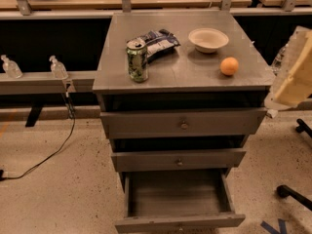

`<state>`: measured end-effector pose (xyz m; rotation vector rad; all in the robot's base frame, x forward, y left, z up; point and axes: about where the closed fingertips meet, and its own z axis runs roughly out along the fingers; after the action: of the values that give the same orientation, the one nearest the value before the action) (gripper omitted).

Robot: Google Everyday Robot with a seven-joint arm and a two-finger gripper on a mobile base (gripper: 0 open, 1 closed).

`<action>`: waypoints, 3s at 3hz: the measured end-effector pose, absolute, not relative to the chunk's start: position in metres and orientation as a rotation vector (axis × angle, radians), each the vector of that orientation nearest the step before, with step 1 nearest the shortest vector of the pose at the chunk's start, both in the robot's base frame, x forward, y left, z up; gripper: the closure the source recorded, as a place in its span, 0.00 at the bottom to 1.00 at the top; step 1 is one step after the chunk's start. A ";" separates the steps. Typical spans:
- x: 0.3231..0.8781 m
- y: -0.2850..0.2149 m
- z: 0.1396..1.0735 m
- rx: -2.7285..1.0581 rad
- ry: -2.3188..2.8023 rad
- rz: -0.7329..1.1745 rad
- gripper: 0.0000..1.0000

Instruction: Place orange into bottom drawer

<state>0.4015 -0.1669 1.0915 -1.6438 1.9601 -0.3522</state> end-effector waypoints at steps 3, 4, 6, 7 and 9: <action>0.499 -0.234 1.075 -1.288 1.883 -0.190 0.00; 0.530 -0.250 1.031 -1.058 1.941 -0.092 0.00; 0.541 -0.252 1.040 -0.976 1.917 -0.111 0.00; 0.545 -0.246 1.042 -0.979 1.888 -0.089 0.00; 0.633 -0.211 1.010 -0.806 1.712 0.141 0.00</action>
Offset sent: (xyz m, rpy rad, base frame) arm 0.0974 -0.0438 0.0063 0.2168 -0.1535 -0.0498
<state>0.6328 -0.2111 1.0098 -0.8062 1.7125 0.1405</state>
